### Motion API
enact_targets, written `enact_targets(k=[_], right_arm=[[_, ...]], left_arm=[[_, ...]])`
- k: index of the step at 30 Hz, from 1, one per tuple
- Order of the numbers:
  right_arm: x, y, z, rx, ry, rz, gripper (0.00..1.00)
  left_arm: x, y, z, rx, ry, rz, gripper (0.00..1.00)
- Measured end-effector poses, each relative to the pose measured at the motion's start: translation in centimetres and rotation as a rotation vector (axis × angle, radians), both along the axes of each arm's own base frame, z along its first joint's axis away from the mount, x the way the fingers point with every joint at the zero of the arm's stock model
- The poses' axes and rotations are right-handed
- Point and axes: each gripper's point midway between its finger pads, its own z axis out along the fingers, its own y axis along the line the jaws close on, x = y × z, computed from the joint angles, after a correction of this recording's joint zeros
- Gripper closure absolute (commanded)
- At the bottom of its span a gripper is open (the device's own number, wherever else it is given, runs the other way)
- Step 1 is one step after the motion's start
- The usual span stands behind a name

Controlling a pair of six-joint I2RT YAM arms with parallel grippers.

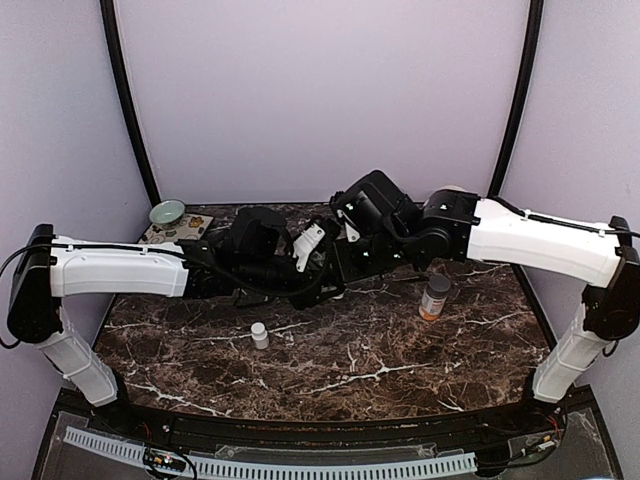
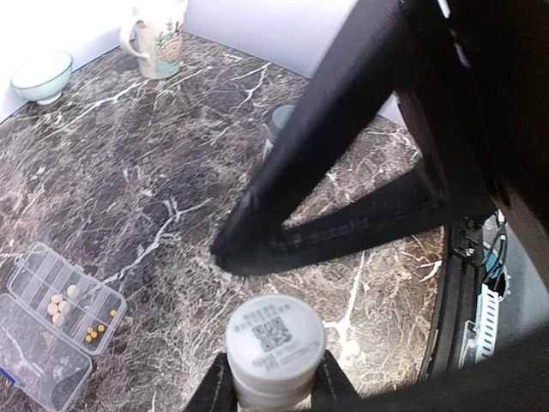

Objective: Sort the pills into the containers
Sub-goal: Screw the lid of the pill bottle onto the pill bottle.

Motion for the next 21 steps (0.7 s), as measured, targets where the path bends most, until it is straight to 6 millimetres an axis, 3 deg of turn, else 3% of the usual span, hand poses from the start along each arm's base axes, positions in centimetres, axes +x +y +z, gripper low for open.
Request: enact_targets(k=[11,19,21], right_arm=[[-1.6,-0.3,2.9,0.046,-0.049,0.081,0.48],[-4.2,-1.4,3.9,0.144,-0.079,0.186,0.48],[-5.0,-1.8,4.2,0.169,-0.084,0.221,0.48]], left_arm=[[-1.3,-1.1,1.3,-0.06,-0.01,-0.098,1.0],[-3.6,-1.6,2.4,-0.14,0.071,-0.257,1.0],[-3.0,-1.1,2.9,-0.17,0.092,-0.269,1.0]])
